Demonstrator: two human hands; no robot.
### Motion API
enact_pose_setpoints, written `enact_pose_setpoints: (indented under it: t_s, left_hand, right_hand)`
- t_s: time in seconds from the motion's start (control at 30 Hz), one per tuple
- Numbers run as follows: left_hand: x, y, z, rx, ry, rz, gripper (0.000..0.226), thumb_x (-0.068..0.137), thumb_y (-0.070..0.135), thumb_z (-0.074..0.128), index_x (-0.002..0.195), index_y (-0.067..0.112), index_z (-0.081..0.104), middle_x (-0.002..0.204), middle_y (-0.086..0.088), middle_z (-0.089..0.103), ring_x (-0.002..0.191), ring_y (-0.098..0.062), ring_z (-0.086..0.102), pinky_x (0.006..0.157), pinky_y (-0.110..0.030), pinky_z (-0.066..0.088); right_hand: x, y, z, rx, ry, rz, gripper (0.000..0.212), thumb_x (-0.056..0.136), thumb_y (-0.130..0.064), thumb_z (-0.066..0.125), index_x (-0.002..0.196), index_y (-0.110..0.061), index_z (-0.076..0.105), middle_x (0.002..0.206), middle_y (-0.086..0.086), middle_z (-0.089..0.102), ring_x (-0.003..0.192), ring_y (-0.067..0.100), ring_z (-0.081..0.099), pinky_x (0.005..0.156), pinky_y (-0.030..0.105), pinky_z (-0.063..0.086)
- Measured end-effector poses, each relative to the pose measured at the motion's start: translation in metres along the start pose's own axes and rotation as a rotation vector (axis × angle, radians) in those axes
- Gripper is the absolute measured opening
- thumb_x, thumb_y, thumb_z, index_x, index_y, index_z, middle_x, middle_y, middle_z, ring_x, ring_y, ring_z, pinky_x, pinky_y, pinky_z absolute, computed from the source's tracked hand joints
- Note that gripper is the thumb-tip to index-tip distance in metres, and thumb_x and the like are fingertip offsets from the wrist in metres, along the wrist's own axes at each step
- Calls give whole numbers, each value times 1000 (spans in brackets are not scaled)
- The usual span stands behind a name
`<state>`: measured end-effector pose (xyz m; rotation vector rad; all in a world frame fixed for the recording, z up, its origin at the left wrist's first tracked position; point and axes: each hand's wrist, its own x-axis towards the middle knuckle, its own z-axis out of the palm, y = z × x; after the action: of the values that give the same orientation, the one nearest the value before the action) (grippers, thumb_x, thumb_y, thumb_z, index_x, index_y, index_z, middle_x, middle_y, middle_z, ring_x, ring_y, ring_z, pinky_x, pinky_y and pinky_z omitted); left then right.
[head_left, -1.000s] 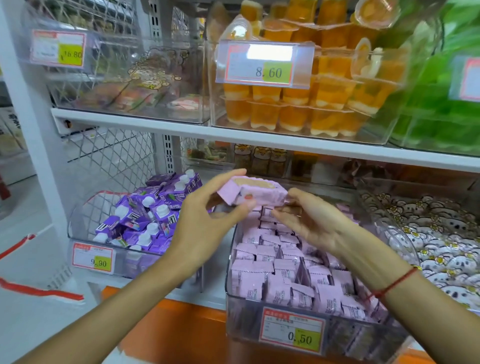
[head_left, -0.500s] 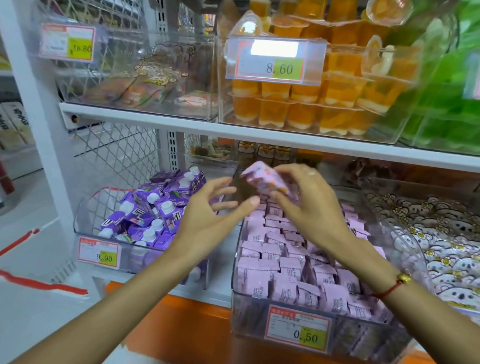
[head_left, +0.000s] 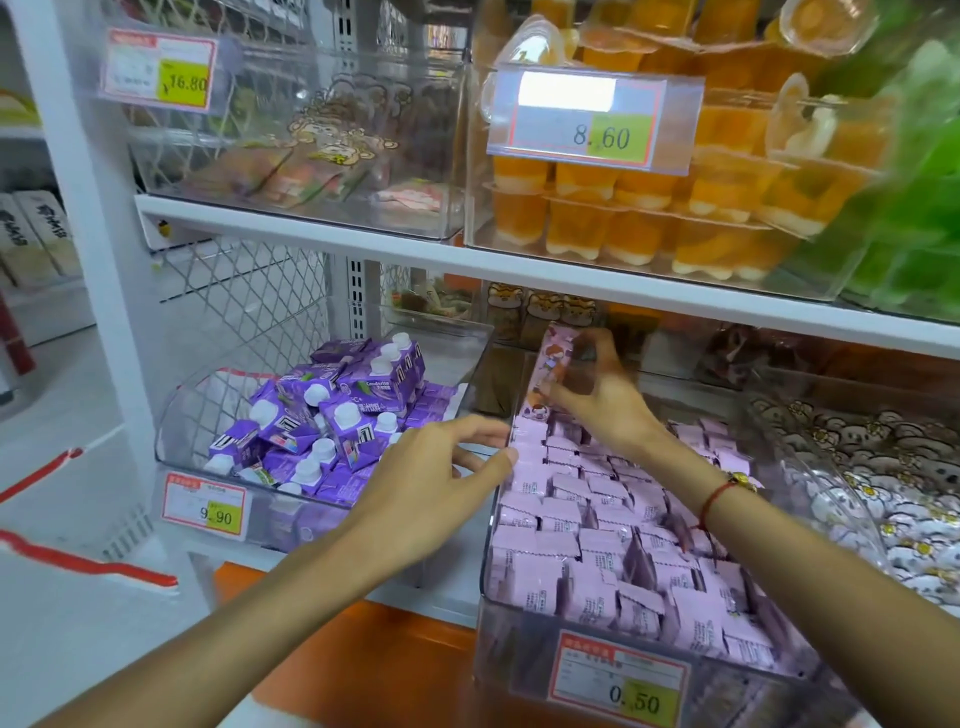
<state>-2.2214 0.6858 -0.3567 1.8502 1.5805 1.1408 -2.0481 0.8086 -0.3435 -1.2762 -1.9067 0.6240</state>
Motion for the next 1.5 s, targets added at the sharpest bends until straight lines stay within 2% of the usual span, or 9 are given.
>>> enact_pose_setpoints:
  t_s: [0.13,0.37,0.47,0.53,0.7,0.9,1.07,1.3,1.5]
  left_hand:
    - [0,-1,-1,-6,-19,7,20,87,34,62,106,31,67,99,17,70,85,4,63,73,-13,44]
    - [52,10,-13,92,84,115,15,85,26,66,99,33,68,86,18,69,78,6,62,69,-13,46]
    - [101,23,-8,330,-136,111,23,84,33,68,107,29,68,104,9,69,92,-7,62,74,-16,45]
    - [122,32,-3,390,-383,75,42,84,42,66,123,28,59,120,11,60,102,-6,53,69,-1,36]
    - [136,36,-2,29,-678,-88,22,84,40,63,105,36,64,135,15,52,117,-1,49,94,-14,33]
    - [126,28,-3,-117,-320,233,39,87,23,66,119,39,48,96,31,56,78,25,55,65,-2,46]
    - [117,16,-13,-174,-79,242,26,84,14,69,107,19,58,98,13,63,89,6,60,85,-11,47]
    - [105,4,-16,-104,-51,282,40,84,18,69,120,24,51,109,16,59,102,4,58,87,-8,44]
    - [109,-3,-1,167,-119,300,35,85,28,69,116,30,55,111,8,67,100,-10,64,88,-36,52]
  right_hand:
    - [8,-5,1,-84,31,-71,66,87,-18,66,138,-31,26,108,-1,63,67,15,67,55,28,57]
    - [-5,7,-15,272,309,140,63,85,-27,69,132,-18,28,95,-2,64,92,23,65,83,39,54]
    - [-11,11,-30,457,314,213,50,84,-21,70,120,-17,35,95,3,67,83,20,68,83,38,55]
    - [-15,11,-39,530,279,173,42,81,-19,73,109,-22,42,83,-4,72,72,11,70,70,24,56]
    - [-9,9,-46,478,99,69,42,72,-21,80,107,-21,56,89,-9,71,75,2,70,64,15,54]
    - [-4,6,-30,353,-181,-15,35,74,-16,78,100,-29,59,91,-14,72,82,1,69,67,10,51]
    - [1,18,-26,-117,-290,-37,18,89,-13,60,102,-25,59,95,-14,61,83,10,60,66,13,47]
    - [12,27,-11,-435,-294,-127,26,85,-33,62,110,-29,69,79,-19,42,78,7,45,64,23,38]
    - [19,21,-16,-381,-433,1,33,85,-34,63,118,-29,65,81,-18,39,82,9,44,61,15,31]
